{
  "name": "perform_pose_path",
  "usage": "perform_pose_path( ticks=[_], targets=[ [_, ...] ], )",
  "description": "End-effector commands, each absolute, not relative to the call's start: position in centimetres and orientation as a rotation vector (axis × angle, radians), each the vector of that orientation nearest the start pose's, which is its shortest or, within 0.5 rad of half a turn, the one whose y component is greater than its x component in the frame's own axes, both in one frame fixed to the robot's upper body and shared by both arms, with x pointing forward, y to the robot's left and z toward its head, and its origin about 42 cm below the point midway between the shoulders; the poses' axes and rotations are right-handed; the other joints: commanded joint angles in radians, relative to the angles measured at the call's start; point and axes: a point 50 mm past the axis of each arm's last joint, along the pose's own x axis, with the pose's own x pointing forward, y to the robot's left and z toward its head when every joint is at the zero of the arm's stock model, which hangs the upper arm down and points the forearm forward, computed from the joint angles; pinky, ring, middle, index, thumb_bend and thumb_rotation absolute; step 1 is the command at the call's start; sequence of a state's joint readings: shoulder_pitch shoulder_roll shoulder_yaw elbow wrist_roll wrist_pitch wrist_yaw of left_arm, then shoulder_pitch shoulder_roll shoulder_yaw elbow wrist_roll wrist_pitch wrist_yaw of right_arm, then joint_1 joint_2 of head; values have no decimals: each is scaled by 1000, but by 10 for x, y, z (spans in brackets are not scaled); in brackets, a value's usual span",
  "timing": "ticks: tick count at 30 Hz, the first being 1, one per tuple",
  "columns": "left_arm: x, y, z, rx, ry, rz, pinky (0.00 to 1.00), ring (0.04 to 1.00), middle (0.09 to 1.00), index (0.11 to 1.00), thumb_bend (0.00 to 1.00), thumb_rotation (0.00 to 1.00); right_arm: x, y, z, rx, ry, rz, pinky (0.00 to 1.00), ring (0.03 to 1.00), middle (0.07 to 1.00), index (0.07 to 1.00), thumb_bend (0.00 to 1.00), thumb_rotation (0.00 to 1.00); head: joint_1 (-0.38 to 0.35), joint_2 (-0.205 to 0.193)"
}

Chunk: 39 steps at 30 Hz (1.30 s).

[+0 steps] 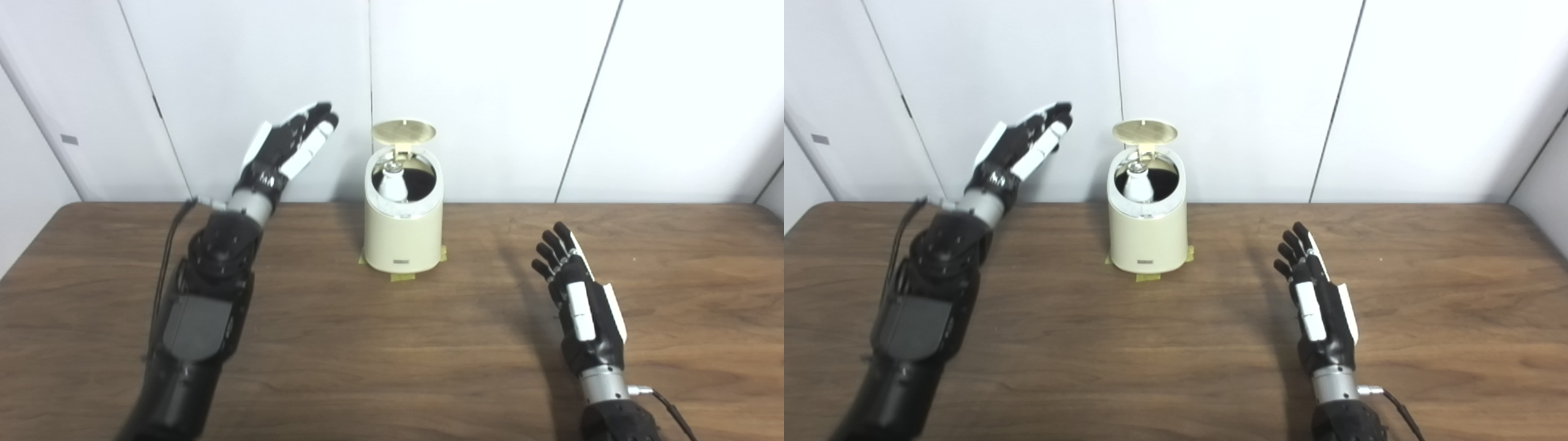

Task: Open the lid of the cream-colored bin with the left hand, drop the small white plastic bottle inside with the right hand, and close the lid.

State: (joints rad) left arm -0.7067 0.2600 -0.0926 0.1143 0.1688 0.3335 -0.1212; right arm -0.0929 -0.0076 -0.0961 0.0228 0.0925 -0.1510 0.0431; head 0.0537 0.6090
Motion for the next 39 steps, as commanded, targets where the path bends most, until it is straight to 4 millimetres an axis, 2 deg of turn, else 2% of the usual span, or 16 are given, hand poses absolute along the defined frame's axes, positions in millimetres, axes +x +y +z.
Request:
perform_pose_path(
  ticks=[1,5,11,14,15,18,22,29,35,39],
  targets=[
    [477,204,349,541,-347,-162,841,890,878,866,541,779,307,-240,116,85,-235,-33,854,897,902,905,672,804,1,0],
    [483,186,360,646,-357,-188,829,894,893,864,515,752,304,-241,114,81,-228,-34,852,897,891,896,670,795,11,-2],
    [491,169,370,731,-376,-228,867,909,913,888,499,787,301,-239,114,81,-226,-37,859,895,881,890,652,790,9,-2],
    [493,162,375,776,-394,-249,857,891,886,869,469,876,301,-239,114,78,-223,-35,863,897,883,894,638,797,10,-3],
    [492,159,376,794,-399,-251,863,890,880,870,466,946,301,-239,113,75,-221,-33,858,899,889,901,620,803,12,-3],
    [491,154,378,834,-416,-255,862,884,868,870,481,995,301,-239,111,68,-213,-30,850,901,898,913,568,813,9,-2],
    [490,147,379,906,-448,-273,854,874,851,833,502,1000,299,-237,107,63,-198,-28,848,897,897,917,573,810,3,-1],
    [485,137,383,1114,-535,-321,801,846,839,822,445,1000,296,-236,105,-4,-182,-19,839,904,906,937,541,869,-2,1],
    [481,132,384,1216,-565,-346,792,833,827,794,480,1000,295,-234,101,-71,-164,-19,825,894,898,938,551,914,-5,3],
    [475,130,382,1304,-591,-362,708,777,793,784,493,1000,293,-234,99,-84,-158,-15,828,898,896,941,593,911,-7,4]
  ],
)
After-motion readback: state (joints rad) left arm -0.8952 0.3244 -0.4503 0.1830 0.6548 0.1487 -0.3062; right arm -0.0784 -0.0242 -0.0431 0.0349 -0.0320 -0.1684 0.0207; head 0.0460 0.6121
